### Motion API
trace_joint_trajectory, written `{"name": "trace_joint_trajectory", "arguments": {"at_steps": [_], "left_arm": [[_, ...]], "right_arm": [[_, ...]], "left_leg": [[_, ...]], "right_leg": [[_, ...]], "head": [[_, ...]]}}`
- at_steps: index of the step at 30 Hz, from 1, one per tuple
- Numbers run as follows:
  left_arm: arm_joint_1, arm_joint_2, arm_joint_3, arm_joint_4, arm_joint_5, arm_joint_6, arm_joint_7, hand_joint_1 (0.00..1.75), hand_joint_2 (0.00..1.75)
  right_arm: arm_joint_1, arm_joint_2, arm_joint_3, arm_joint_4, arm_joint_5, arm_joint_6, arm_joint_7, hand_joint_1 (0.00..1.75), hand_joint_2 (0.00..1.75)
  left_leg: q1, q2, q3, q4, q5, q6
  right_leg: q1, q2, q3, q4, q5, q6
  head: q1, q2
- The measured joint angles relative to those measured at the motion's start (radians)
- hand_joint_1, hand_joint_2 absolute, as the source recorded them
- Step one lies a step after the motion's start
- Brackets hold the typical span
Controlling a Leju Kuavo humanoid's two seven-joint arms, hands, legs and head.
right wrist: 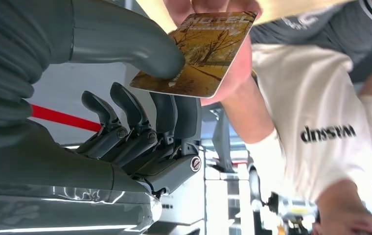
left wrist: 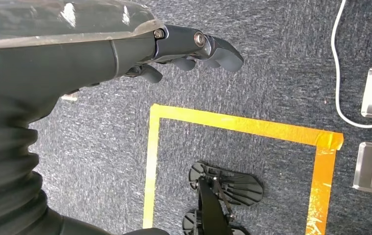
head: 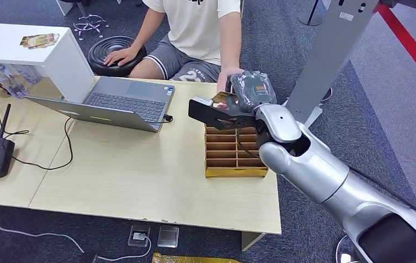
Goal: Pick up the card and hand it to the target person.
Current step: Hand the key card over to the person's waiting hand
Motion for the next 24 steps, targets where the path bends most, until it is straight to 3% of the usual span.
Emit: {"name": "trace_joint_trajectory", "arguments": {"at_steps": [10, 14, 15, 19, 24], "left_arm": [[-0.015, -0.006, -0.002, 0.0, -0.017, 0.002, 0.009, 0.0, 1.75], [-0.019, -0.008, -0.006, 0.0, -0.025, 0.0, 0.011, 0.0, 1.75], [-0.019, -0.008, -0.007, 0.0, -0.029, -0.001, 0.012, 0.0, 1.75], [-0.02, -0.009, -0.014, 0.0, -0.033, 0.004, 0.013, 0.0, 0.0], [-0.016, -0.009, -0.015, 0.0, -0.018, 0.026, 0.012, 0.0, 0.0]], "right_arm": [[0.094, -0.004, -0.067, -0.044, 0.169, -0.232, -0.142, 1.57, 1.75], [0.131, -0.004, -0.086, -0.039, 0.179, -0.297, -0.187, 0.0, 1.75], [0.14, -0.004, -0.091, -0.037, 0.173, -0.309, -0.198, 0.0, 1.75], [0.174, -0.003, -0.111, -0.03, 0.069, -0.344, -0.267, 0.0, 1.75], [0.238, 0.008, -0.157, -0.024, -0.26, -0.411, -0.446, 0.0, 1.75]], "left_leg": [[0.0, 0.0, 0.0, 0.0, 0.0, 0.0], [0.0, 0.0, 0.0, 0.0, 0.0, 0.0], [0.0, 0.0, 0.0, 0.0, 0.0, 0.0], [0.0, 0.0, 0.0, 0.0, 0.0, 0.0], [0.0, 0.0, -0.001, 0.0, 0.0, 0.0]], "right_leg": [[0.0, 0.0, 0.0, 0.0, 0.0, 0.0], [0.0, 0.0, 0.0, 0.0, 0.0, 0.0], [0.0, 0.0, 0.0, 0.0, 0.0, 0.0], [0.0, 0.0, 0.0, 0.0, 0.0, 0.0], [0.0, 0.0, 0.0, 0.0, 0.0, 0.0]], "head": [[0.001, 0.0], [0.001, 0.0], [0.001, 0.0], [0.0, 0.0], [0.0, 0.0]]}}
